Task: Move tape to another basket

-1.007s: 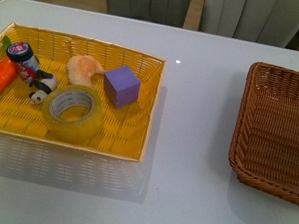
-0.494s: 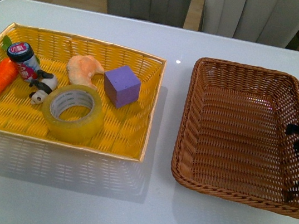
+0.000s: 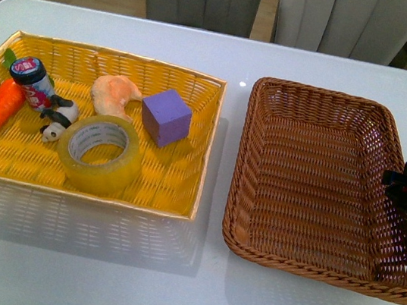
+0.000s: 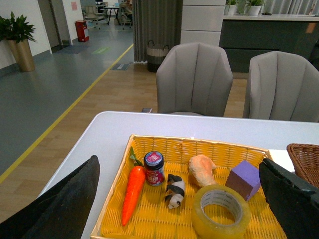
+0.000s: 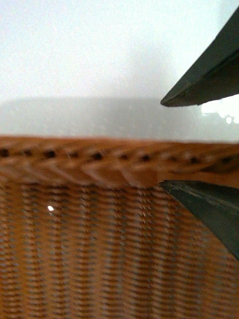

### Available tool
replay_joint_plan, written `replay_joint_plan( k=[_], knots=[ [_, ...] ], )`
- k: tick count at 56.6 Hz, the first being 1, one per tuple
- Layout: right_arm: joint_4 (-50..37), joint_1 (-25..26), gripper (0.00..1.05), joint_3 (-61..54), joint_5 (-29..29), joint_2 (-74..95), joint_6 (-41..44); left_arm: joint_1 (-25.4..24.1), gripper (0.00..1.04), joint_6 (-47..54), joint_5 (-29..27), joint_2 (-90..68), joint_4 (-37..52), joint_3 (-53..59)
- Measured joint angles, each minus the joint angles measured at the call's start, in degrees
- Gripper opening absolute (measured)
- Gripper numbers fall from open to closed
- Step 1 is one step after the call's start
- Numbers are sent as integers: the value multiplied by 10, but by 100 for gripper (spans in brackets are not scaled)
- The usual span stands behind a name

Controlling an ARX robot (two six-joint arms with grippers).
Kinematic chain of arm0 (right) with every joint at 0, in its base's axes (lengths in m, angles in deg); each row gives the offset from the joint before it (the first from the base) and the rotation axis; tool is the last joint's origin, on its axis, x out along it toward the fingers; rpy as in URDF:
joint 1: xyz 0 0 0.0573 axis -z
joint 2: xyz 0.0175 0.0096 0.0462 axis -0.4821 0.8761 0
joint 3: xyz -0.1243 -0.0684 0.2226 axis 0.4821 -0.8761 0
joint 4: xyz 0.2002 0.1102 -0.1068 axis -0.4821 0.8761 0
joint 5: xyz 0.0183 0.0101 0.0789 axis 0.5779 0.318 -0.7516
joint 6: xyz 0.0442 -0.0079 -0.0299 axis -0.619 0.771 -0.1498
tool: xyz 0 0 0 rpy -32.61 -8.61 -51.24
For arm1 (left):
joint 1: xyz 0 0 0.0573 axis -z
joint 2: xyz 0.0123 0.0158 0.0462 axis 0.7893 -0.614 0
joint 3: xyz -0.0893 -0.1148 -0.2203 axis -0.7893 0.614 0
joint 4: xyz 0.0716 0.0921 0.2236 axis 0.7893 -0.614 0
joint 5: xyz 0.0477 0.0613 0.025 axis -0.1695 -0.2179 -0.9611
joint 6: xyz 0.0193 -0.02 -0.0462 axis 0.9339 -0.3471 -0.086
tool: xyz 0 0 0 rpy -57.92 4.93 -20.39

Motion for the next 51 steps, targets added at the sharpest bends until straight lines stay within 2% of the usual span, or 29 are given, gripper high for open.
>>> replay_joint_plan(
  k=[6, 15, 16, 19, 22, 26, 44, 51],
  knots=[
    [-33, 13, 66, -25, -2, -35, 13, 0, 96, 0, 0, 0, 0, 0],
    [-61, 37, 91, -80, -49, -162, -4, 0, 96, 0, 0, 0, 0, 0],
    [-72, 38, 91, -86, -49, -167, -5, 0, 96, 0, 0, 0, 0, 0],
    [-250, 37, 80, -158, -47, -212, 0, 0, 96, 0, 0, 0, 0, 0],
    [-339, 32, 72, -216, -43, -255, 3, 0, 96, 0, 0, 0, 0, 0],
    [-396, 22, 59, -272, -40, -322, 6, 0, 96, 0, 0, 0, 0, 0],
    [-369, -6, 1, -396, -11, -483, 10, 0, 96, 0, 0, 0, 0, 0],
    [-341, -31, 2, -424, 26, -541, 10, 0, 96, 0, 0, 0, 0, 0]
  ],
)
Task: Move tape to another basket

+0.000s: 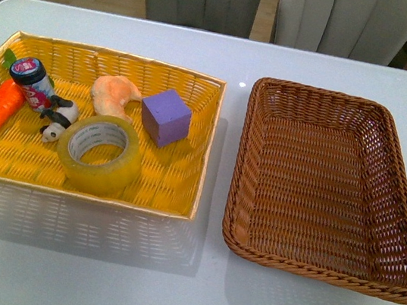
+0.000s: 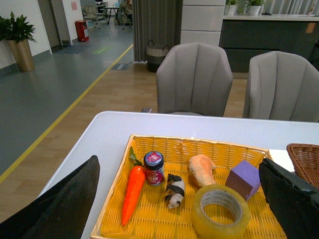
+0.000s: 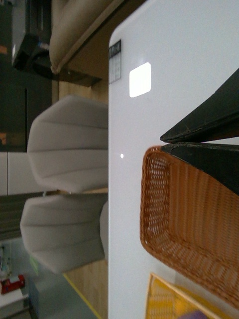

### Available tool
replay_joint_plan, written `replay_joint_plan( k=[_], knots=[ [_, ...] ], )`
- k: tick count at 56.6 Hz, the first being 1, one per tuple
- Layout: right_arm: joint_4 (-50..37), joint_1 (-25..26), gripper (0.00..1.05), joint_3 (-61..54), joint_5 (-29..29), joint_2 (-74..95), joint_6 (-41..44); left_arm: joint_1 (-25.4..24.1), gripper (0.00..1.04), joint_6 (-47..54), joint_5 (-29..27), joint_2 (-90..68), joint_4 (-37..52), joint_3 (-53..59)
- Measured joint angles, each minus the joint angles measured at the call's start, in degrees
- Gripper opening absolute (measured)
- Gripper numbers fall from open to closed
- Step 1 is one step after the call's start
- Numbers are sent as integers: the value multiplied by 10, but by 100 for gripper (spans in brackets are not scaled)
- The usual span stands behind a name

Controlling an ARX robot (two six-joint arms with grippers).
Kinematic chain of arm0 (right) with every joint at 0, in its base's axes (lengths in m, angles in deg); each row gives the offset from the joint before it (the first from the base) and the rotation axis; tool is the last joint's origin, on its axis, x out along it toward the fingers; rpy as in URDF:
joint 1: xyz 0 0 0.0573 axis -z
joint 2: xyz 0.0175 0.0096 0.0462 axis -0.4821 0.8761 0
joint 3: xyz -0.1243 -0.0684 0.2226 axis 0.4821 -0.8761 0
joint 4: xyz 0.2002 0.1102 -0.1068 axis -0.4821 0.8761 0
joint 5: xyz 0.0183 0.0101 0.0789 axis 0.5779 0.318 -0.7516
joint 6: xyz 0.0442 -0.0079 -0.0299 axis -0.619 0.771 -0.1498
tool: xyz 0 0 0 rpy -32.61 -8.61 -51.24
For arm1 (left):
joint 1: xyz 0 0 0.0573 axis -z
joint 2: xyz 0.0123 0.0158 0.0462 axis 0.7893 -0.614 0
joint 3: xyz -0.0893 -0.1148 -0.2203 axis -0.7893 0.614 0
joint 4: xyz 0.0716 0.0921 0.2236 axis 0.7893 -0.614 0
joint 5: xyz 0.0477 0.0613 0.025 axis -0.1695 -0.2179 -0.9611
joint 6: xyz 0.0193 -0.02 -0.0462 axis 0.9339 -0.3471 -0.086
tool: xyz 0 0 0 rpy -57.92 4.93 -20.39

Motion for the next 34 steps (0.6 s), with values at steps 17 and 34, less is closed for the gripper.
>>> replay_joint_plan(
  k=[17, 34],
  knots=[
    [112, -15, 2, -52, 5, -163, 0, 0, 96, 0, 0, 0, 0, 0],
    [225, -16, 2, -66, 5, -299, 0, 0, 96, 0, 0, 0, 0, 0]
  ],
)
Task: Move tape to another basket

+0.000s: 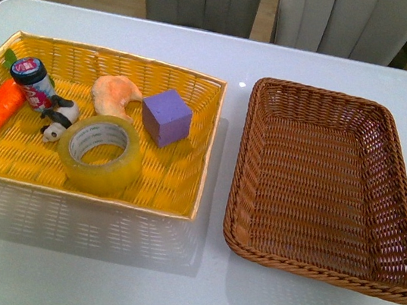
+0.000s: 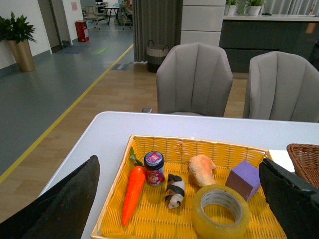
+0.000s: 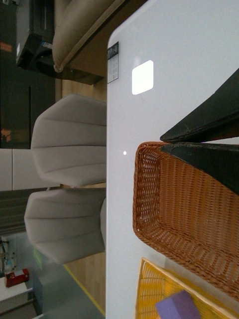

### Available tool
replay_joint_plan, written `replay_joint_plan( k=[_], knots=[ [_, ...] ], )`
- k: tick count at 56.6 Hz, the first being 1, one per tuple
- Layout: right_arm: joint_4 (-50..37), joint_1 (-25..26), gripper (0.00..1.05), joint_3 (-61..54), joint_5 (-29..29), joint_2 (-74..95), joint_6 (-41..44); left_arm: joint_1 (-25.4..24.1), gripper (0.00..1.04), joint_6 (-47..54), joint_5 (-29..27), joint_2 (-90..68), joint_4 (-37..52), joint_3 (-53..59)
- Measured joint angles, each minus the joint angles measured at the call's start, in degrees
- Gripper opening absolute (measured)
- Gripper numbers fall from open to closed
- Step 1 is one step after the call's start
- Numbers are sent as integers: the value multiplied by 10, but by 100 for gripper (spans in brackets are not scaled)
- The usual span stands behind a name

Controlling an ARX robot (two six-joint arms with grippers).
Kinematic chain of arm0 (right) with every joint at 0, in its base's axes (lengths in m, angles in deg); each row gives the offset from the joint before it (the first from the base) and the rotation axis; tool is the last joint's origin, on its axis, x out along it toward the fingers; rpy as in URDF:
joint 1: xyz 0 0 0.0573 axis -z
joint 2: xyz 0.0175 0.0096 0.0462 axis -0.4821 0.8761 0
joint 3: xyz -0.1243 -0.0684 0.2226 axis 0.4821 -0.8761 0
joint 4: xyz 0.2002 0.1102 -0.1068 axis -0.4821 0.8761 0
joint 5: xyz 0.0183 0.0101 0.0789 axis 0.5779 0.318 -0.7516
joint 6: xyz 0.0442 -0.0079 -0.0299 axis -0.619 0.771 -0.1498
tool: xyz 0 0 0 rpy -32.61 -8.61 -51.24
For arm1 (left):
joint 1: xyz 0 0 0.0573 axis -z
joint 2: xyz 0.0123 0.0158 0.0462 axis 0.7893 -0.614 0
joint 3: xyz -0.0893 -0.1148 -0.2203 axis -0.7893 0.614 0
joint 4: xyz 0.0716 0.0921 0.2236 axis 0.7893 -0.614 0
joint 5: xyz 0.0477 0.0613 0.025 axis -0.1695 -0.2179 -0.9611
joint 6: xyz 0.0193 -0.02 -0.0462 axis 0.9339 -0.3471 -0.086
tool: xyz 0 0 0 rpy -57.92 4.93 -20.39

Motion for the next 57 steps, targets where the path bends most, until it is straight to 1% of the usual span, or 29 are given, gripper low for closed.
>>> replay_joint_plan(
  k=[26, 57],
  knots=[
    [156, 0, 2, 0, 0, -168, 0, 0, 96, 0, 0, 0, 0, 0],
    [276, 0, 2, 0, 0, -290, 0, 0, 96, 0, 0, 0, 0, 0]
  ],
)
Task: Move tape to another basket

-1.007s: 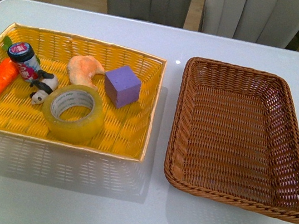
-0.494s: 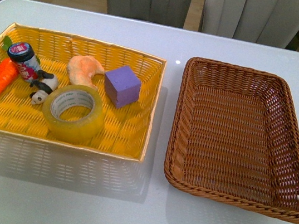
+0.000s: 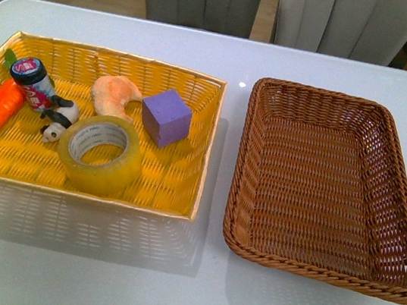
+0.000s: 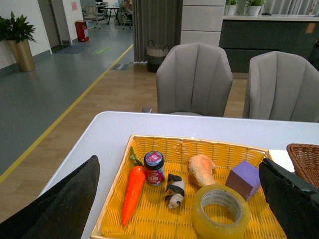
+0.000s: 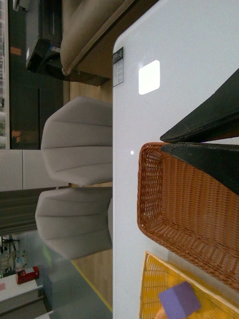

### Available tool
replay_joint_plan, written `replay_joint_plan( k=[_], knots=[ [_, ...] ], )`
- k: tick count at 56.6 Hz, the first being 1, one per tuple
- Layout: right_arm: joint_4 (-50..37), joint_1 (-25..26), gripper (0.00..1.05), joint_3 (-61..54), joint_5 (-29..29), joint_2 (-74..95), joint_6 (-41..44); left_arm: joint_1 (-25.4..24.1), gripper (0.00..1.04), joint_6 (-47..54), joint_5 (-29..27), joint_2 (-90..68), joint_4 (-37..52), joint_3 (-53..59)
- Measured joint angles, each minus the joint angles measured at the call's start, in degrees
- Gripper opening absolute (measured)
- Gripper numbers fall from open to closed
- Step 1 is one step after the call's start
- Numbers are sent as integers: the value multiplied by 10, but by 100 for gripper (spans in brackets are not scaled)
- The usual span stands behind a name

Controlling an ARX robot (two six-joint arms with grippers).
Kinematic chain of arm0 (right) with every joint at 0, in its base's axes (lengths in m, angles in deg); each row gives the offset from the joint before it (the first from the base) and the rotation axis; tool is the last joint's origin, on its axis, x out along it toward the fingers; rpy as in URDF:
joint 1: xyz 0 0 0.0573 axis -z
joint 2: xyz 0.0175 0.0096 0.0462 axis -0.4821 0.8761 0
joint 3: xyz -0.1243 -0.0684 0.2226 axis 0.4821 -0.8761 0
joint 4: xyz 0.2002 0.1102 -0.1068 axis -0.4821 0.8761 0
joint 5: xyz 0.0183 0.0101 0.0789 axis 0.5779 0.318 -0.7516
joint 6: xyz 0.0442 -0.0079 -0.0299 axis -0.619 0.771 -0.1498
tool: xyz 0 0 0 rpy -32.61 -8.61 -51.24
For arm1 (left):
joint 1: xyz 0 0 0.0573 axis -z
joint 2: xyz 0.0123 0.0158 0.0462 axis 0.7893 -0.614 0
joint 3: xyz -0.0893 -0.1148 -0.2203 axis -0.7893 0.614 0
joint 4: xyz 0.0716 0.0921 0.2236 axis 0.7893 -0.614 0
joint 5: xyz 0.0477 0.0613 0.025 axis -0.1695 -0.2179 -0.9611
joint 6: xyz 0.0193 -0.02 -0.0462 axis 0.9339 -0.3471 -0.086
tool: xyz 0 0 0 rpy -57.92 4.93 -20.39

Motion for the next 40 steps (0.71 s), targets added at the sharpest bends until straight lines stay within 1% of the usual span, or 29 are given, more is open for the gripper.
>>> replay_joint_plan(
  k=[6, 10, 27, 40],
  knots=[
    [21, 0, 2, 0, 0, -20, 0, 0, 96, 0, 0, 0, 0, 0],
    [103, 0, 2, 0, 0, -87, 0, 0, 96, 0, 0, 0, 0, 0],
    [111, -1, 2, 0, 0, -108, 0, 0, 96, 0, 0, 0, 0, 0],
    [111, -1, 42, 0, 0, -108, 0, 0, 96, 0, 0, 0, 0, 0]
  ],
)
